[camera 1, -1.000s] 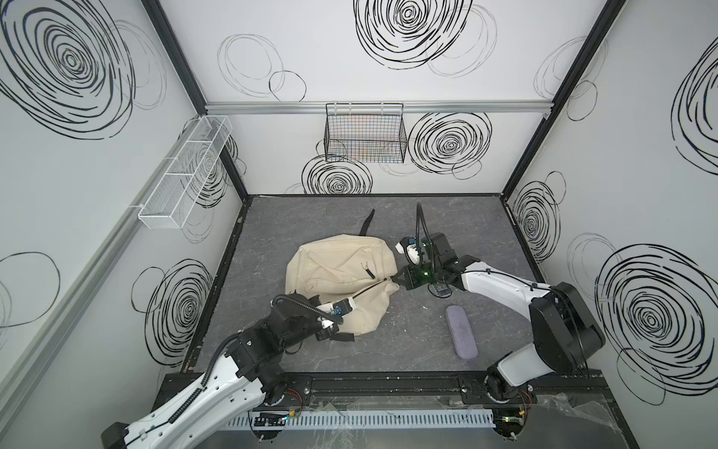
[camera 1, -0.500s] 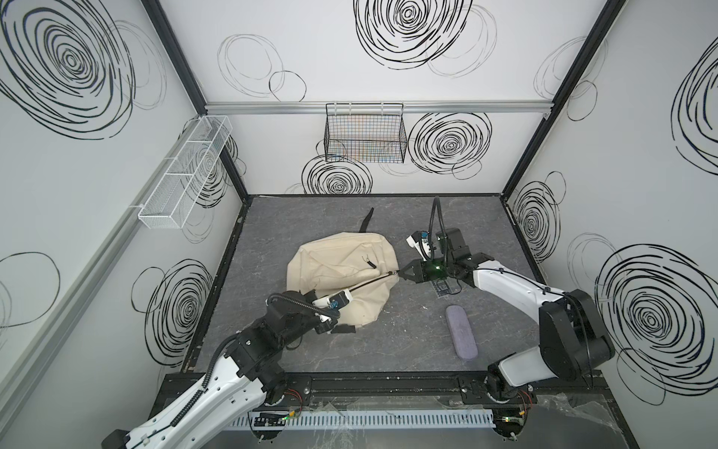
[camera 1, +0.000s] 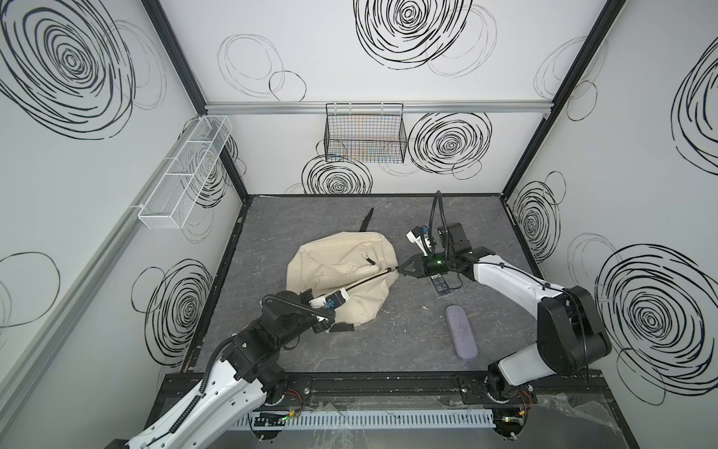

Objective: Pack books, pencil case, and school supplies into a backpack
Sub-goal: Place the student bag at the center of the table.

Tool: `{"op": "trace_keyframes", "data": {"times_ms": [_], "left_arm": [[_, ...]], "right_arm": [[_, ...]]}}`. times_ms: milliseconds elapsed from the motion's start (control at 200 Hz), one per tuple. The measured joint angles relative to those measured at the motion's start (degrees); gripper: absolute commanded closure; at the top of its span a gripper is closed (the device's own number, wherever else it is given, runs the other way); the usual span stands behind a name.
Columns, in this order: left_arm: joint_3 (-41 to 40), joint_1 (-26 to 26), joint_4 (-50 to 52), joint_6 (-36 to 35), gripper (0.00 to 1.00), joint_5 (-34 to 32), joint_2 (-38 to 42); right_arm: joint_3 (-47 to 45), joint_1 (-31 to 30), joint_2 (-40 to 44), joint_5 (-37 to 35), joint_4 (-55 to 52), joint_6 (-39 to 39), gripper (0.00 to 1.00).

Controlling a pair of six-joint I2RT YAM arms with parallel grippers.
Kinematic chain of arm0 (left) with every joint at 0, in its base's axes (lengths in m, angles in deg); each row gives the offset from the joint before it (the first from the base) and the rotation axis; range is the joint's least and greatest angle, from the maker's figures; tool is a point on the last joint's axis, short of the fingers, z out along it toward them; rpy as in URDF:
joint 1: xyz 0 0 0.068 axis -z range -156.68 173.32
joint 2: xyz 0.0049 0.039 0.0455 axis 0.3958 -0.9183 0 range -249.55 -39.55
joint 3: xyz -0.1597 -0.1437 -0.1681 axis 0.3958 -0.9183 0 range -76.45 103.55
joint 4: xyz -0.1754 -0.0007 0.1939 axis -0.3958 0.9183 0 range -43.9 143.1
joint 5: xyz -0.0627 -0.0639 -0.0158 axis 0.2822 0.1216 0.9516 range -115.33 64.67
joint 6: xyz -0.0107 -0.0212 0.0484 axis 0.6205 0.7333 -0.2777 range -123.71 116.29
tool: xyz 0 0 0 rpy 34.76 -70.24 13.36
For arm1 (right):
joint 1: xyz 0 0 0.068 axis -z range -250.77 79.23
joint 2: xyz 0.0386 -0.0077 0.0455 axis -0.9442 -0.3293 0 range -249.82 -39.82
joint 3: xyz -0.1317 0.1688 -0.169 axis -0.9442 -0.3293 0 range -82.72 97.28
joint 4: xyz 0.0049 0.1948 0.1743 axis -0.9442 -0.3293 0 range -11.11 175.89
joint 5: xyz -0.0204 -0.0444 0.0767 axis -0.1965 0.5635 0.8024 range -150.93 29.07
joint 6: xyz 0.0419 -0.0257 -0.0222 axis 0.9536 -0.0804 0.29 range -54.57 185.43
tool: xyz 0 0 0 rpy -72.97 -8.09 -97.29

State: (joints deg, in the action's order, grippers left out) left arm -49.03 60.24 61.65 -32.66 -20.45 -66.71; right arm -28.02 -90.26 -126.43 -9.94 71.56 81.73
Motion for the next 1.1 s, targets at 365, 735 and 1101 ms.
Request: {"op": "trace_keyframes", "data": {"times_ms": [365, 735, 1101], "left_arm": [[3.72, -2.10, -0.37, 3.02, 0.04, 4.72, -2.38], [7.34, -2.47, -6.73, 13.46, 0.01, 7.58, -6.10], [32.00, -2.03, -1.99, 30.45, 0.49, 0.24, -37.99]], "right_arm": [[1.53, 5.16, 3.41, -15.91, -1.95, 2.29, 0.57], [-1.55, 12.63, 15.19, -34.42, -2.91, 4.87, 0.43], [1.09, -1.79, 6.97, -30.82, -0.35, 4.00, 0.58]]}}
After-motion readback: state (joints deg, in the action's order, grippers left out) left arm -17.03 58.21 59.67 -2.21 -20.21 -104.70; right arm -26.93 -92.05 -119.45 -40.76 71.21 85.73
